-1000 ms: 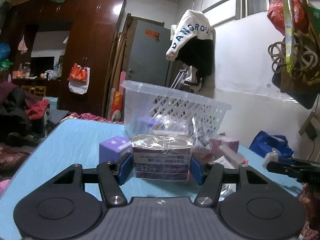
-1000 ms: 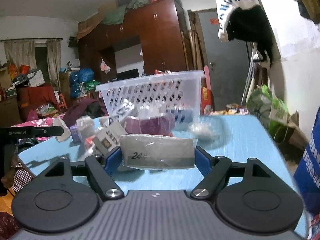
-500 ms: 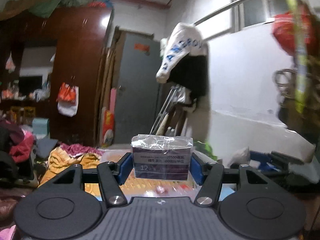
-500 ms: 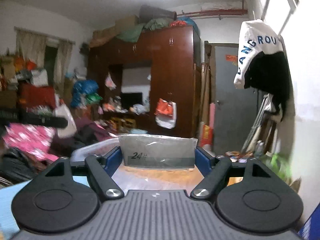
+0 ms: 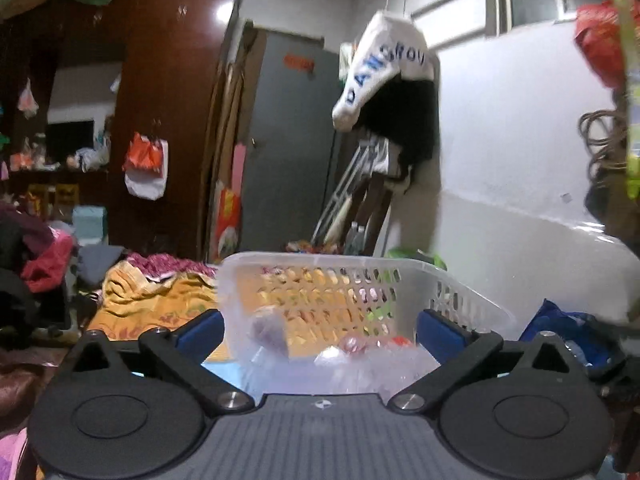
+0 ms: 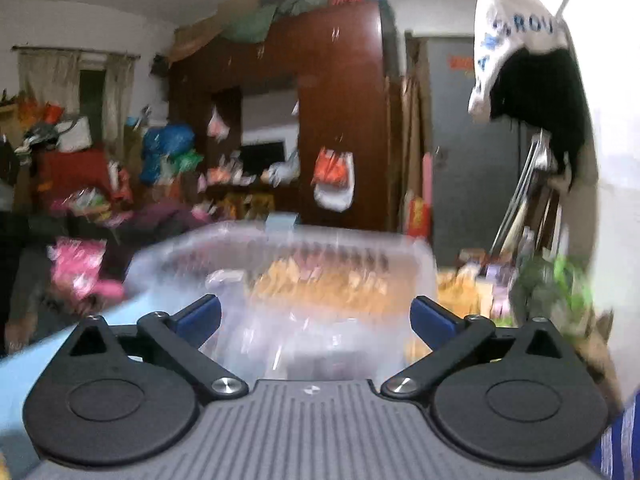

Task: Organize objects
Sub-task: 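Carry both packages over the white basket and open both tools, then grasp the small purple box with left tool while right tool grasps purple wrapped box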

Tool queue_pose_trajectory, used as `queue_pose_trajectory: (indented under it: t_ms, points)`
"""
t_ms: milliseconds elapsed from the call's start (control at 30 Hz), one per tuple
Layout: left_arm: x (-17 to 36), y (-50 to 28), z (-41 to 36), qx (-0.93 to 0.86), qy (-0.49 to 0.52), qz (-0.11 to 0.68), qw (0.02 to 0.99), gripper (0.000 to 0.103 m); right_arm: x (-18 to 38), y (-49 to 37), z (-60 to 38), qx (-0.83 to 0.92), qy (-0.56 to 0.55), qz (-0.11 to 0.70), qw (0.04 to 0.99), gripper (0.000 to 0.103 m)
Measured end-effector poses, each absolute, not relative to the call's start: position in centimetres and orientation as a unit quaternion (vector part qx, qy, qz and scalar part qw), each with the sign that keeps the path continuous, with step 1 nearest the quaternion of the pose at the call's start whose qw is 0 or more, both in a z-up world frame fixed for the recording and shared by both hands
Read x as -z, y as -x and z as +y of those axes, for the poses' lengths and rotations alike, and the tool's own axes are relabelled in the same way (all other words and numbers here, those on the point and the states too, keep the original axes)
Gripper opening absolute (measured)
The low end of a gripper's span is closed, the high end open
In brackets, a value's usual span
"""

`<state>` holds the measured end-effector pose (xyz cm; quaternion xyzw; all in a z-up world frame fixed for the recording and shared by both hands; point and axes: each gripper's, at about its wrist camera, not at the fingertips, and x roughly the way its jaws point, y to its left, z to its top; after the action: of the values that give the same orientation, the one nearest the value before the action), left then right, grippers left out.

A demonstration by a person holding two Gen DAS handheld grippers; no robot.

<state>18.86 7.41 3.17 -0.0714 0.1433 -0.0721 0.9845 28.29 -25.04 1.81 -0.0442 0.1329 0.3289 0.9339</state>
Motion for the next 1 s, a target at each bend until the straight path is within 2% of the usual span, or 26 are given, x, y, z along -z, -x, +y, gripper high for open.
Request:
queue_pose_trajectory:
  t_ms: [100, 200, 267, 300, 533, 667, 733, 833, 867, 900, 933, 967, 1000]
  points:
    - [-1.5, -15.4, 8.7, 0.047, 0.068, 0.128, 0.988, 0.103, 1.8, -25.9, -27.4, -0.335, 0.051, 0.186, 0.922, 0.102]
    - [-0.4, -14.8, 9.5, 0.034, 0.070, 0.147, 0.986, 0.103, 3.8, -24.8, -28.4, -0.348, 0.037, 0.215, 0.912, 0.092]
    - [0.6, -14.7, 10.1, 0.037, 0.077, 0.167, 0.982, 0.103, 4.4, -24.8, -28.3, -0.353, 0.045, 0.226, 0.907, 0.079]
    - [1.0, -14.9, 10.3, 0.035, 0.079, 0.179, 0.980, 0.103, 4.5, -25.1, -28.0, -0.355, 0.055, 0.234, 0.904, 0.075]
    - [3.6, -14.8, 12.0, 0.025, 0.097, 0.210, 0.973, 0.099, 3.2, -25.4, -26.9, -0.375, 0.024, 0.204, 0.904, 0.076]
    - [4.4, -15.0, 11.4, 0.012, 0.076, 0.228, 0.971, 0.092, 2.9, -25.8, -24.2, -0.355, 0.061, 0.206, 0.910, 0.066]
    - [4.7, -15.1, 11.2, 0.007, 0.067, 0.234, 0.970, 0.091, 3.1, -26.3, -23.5, -0.356, 0.064, 0.214, 0.907, 0.065]
    - [4.8, -15.6, 11.1, 0.004, 0.065, 0.252, 0.966, 0.087, 3.7, -26.6, -22.9, -0.341, 0.080, 0.219, 0.911, 0.054]
    - [5.0, -15.7, 11.1, 0.005, 0.064, 0.256, 0.965, 0.085, 3.8, -26.6, -22.9, -0.338, 0.081, 0.217, 0.912, 0.054]
    - [5.1, -15.8, 11.0, 0.003, 0.061, 0.261, 0.963, 0.079, 3.9, -26.4, -23.0, -0.337, 0.078, 0.216, 0.913, 0.054]
    - [5.1, -16.0, 10.8, 0.000, 0.056, 0.267, 0.962, 0.057, 3.8, -26.2, -23.1, -0.337, 0.076, 0.213, 0.914, 0.054]
    - [5.2, -16.3, 10.6, -0.005, 0.049, 0.276, 0.960, 0.048, 3.8, -26.0, -23.3, -0.336, 0.073, 0.207, 0.916, 0.054]
    - [5.2, -16.4, 10.5, -0.010, 0.043, 0.281, 0.959, 0.049, 3.7, -25.7, -23.5, -0.334, 0.071, 0.203, 0.918, 0.054]
